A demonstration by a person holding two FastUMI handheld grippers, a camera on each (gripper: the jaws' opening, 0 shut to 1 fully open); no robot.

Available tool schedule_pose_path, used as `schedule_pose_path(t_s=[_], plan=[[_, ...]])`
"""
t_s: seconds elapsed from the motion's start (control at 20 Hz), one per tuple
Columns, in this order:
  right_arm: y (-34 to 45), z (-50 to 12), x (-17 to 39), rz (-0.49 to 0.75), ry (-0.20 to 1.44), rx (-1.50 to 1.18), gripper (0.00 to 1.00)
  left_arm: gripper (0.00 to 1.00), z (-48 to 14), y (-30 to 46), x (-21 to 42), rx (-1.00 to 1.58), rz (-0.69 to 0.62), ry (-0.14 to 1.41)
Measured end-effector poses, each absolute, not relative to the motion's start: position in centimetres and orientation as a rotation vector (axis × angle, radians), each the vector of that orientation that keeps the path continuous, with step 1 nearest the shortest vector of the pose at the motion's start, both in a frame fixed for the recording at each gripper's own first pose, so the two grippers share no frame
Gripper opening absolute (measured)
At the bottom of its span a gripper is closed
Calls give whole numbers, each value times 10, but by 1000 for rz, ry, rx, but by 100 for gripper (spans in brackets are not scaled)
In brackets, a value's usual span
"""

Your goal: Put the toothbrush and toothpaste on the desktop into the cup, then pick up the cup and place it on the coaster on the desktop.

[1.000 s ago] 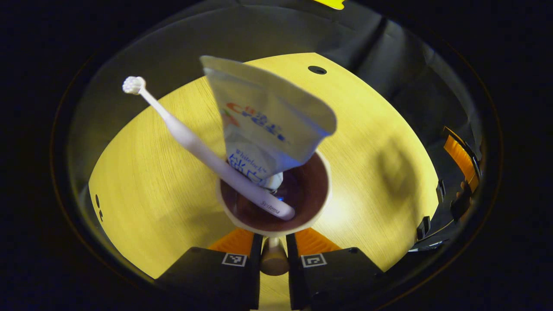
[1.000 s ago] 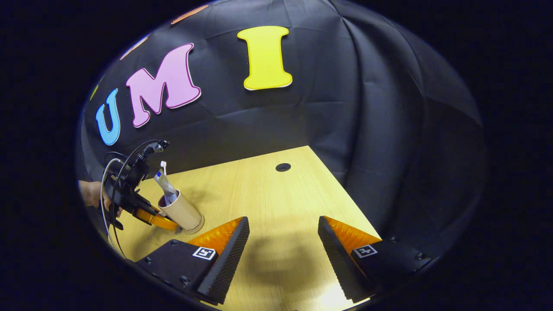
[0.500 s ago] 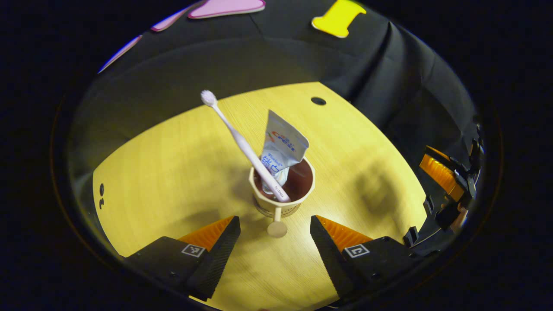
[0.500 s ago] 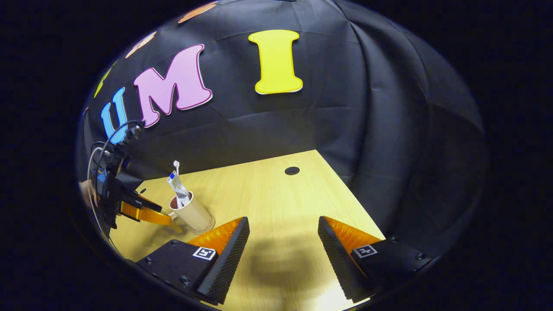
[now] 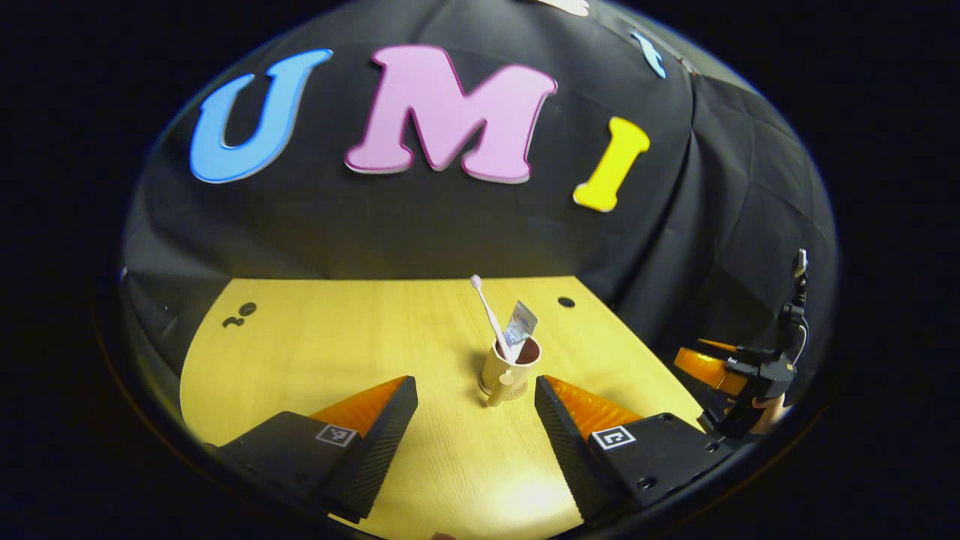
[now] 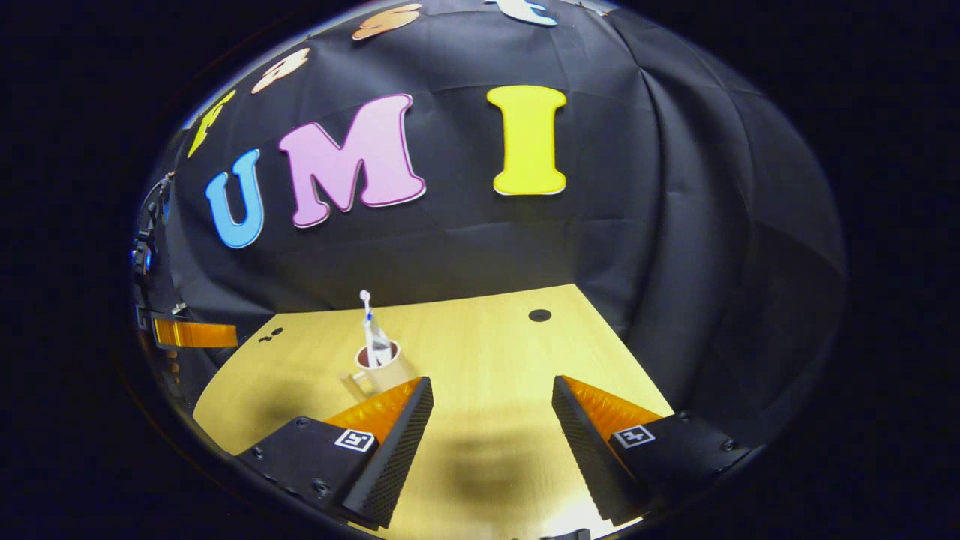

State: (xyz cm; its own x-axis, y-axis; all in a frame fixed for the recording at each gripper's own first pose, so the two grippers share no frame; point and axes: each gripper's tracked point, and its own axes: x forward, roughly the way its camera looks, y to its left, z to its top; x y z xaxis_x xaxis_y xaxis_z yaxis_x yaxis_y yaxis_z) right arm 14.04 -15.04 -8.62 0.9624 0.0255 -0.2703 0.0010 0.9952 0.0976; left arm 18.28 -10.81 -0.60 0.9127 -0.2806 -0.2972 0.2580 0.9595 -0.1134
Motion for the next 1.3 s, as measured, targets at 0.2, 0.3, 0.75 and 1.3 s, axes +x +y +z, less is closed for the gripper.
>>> schedule_pose_path(t_s=[0.2,0.3,0.75,1.3], plan=[[-121,-49,96,12,226,126,98,98,14,-59,115,-73,-208,178],[-105,-40,70,22,213,137,98,98,16,-46,80,-87,-181,116],[-63,-9,-35,27,129,97,98,98,4,16,-53,-154,-116,-35],[-18,-3,-42,76,130,103,98,98,17,26,-53,-130,-121,-64]])
